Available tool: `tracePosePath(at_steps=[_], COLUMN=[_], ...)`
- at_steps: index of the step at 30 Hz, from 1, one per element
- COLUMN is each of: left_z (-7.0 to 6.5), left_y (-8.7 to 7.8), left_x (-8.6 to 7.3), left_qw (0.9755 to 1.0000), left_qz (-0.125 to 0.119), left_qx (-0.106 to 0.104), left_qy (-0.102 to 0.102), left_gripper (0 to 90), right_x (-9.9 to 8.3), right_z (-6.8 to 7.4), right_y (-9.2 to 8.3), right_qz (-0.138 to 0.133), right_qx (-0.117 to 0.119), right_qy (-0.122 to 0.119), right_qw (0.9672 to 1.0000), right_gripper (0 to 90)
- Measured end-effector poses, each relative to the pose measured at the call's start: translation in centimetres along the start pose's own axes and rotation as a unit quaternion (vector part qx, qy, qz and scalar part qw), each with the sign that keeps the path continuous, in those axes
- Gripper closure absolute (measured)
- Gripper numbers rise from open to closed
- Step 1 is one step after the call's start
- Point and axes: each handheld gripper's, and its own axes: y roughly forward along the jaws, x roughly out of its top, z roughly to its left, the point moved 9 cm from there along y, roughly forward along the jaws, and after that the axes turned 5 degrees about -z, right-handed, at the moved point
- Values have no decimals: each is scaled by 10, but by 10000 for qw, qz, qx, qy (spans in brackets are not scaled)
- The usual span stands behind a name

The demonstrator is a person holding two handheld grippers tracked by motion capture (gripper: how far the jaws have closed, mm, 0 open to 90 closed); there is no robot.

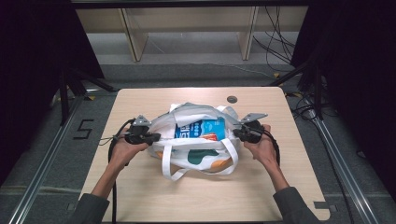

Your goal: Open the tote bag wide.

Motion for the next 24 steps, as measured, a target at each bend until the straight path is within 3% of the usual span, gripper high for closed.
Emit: tracePosePath(at_steps=[2, 4, 7, 8, 9, 10, 12, 13, 14, 15, 16, 19, 21, 23, 24], left_z=[-2, 6, 29, 36, 44, 52, 59, 62, 64, 65, 64, 60, 56, 51, 47], left_y=[-4, -3, 5, 12, 19, 25, 40, 45, 51, 55, 58, 57, 49, 40, 37], left_x=[16, 35, 55, 56, 54, 50, 42, 38, 33, 29, 27, 30, 33, 35, 36], left_qw=[9997, 9982, 9960, 9963, 9968, 9964, 9967, 9966, 9965, 9964, 9962, 9962, 9969, 9975, 9978], left_qz=[-239, -550, -666, -575, -403, -214, -44, 4, 40, 112, 124, 102, 81, 30, -2], left_qx=[-39, 224, 592, 632, 693, 818, 786, 785, 764, 710, 721, 784, 696, 672, 644], left_qy=[40, 48, -6, -42, -76, 14, -175, -254, -350, -442, -479, -372, -347, -193, -167], left_gripper=[852, 845, 844, 843, 843, 849, 869, 883, 891, 891, 891, 890, 867, 842, 832], right_x=[10, 27, 44, 47, 47, 45, 41, 39, 38, 36, 31, 22, 24, 32, 39], right_z=[3, 2, -7, -11, -14, -18, -26, -30, -32, -35, -35, -32, -32, -28, -27], right_y=[-9, -17, -19, -16, -11, -4, 9, 14, 19, 24, 27, 36, 33, 23, 18], right_qz=[-104, -493, -812, -884, -818, -762, -582, -534, -514, -481, -297, 67, 4, -177, -369], right_qx=[48, 106, -4, -52, -46, -92, -258, -308, -317, -308, -290, -281, -330, -350, -328], right_qy=[-35, -43, -12, 16, 29, 42, 14, 36, 208, 183, 229, 168, 105, 109, -79], right_qw=[9999, 9987, 9967, 9961, 9966, 9970, 9980, 9981, 9980, 9982, 9989, 9994, 9994, 9992, 9987], right_gripper=[900, 900, 900, 900, 900, 900, 900, 900, 900, 900, 900, 900, 900, 900, 900])
